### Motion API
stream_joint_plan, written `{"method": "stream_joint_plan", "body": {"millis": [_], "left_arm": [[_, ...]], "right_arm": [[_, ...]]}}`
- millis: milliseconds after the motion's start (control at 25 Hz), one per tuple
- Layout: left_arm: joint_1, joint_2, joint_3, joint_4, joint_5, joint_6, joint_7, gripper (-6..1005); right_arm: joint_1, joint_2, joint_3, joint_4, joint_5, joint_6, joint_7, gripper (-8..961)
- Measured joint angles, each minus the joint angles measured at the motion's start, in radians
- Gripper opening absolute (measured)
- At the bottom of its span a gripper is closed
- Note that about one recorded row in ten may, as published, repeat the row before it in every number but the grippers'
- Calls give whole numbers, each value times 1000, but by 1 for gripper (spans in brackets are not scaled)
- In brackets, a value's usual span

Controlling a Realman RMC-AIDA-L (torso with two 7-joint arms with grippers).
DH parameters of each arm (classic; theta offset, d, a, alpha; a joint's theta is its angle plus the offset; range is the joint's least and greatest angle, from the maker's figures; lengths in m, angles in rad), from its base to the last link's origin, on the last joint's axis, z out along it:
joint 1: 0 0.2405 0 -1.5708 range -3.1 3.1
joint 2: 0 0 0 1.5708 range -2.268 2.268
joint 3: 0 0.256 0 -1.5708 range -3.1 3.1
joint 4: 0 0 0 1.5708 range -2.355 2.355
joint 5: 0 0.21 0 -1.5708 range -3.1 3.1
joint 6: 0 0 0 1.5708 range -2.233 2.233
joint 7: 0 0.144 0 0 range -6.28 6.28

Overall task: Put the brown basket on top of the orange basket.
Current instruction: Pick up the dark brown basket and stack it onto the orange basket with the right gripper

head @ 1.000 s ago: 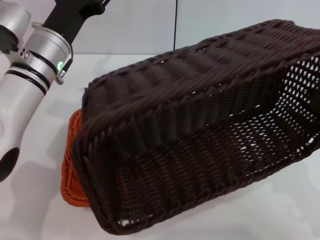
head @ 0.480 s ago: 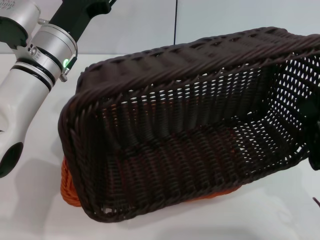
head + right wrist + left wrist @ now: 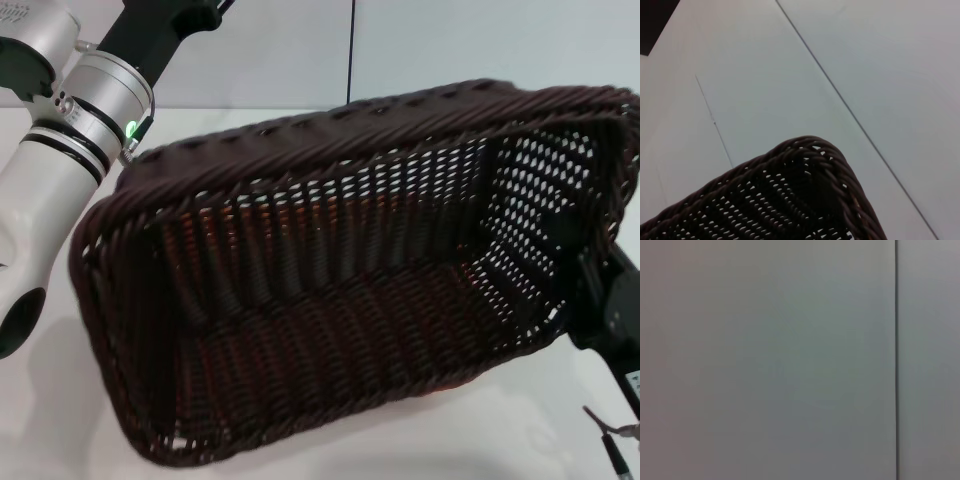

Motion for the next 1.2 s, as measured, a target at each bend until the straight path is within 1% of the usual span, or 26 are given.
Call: {"method": "stream_joint_plan", "body": {"millis": [680,1000,1200], "left_arm": [[-1,2,25,1,0,1,0,844],[-13,0,25,5,0,-4,27,844],[-17,0,25,4,0,-4,27,844]], "right_arm": [[-17,0,-11,35,-15,52,-2,161],[-27,0,-14,36,-16,116,4,161],[-18,-5,-26,38,-16,140,9,205]]}}
